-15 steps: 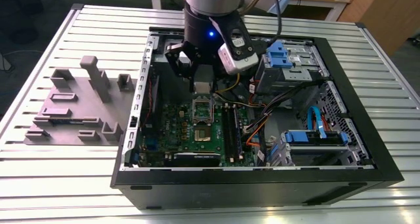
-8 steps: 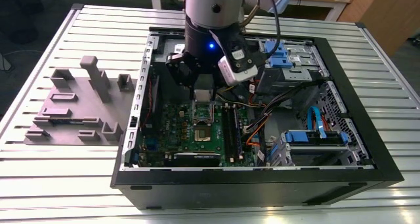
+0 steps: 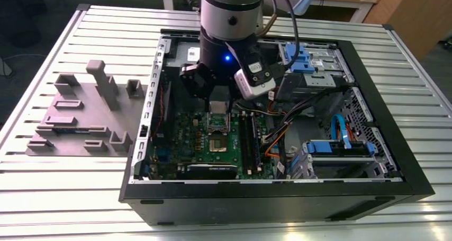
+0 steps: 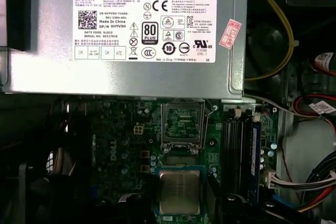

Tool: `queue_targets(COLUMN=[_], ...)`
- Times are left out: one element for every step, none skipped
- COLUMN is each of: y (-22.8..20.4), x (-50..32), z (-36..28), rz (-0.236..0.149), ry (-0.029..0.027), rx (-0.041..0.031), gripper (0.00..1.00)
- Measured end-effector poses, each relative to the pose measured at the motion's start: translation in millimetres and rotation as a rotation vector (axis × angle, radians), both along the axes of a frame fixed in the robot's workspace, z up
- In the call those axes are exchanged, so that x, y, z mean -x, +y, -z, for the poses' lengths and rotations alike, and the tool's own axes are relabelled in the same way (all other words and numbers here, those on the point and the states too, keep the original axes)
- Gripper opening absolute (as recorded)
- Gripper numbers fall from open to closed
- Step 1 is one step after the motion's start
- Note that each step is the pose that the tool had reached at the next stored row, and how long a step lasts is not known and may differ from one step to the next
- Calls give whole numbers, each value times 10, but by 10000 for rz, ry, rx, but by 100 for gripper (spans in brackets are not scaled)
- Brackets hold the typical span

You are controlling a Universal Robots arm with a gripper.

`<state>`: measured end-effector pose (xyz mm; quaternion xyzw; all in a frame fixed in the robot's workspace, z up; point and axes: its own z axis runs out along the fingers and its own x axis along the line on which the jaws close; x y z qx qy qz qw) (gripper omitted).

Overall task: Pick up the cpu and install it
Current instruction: 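Place the cpu into insertion slot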

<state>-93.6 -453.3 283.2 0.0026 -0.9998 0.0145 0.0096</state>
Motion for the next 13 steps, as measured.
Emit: queue_targets(y=[-1, -1, -2, -2, -2, -2, -2, -2, -2, -2, -2, -2, -2], x=[0, 0, 0, 0, 0, 0, 0, 0, 0, 0, 0, 0, 0], z=[17, 25, 28, 27, 28, 29, 30, 29, 30, 30, 30, 30, 30], rz=[1, 1, 0, 0, 0, 0, 0, 0, 0, 0, 0, 0, 0], ry=[0, -1, 0, 1, 1, 0, 0, 0, 0, 0, 0, 0, 0], rx=[0, -2, 0, 1, 1, 0, -1, 0, -1, -1, -1, -1, 0], gripper=[47, 47, 47, 47, 47, 47, 47, 47, 47, 47, 47, 47, 47])
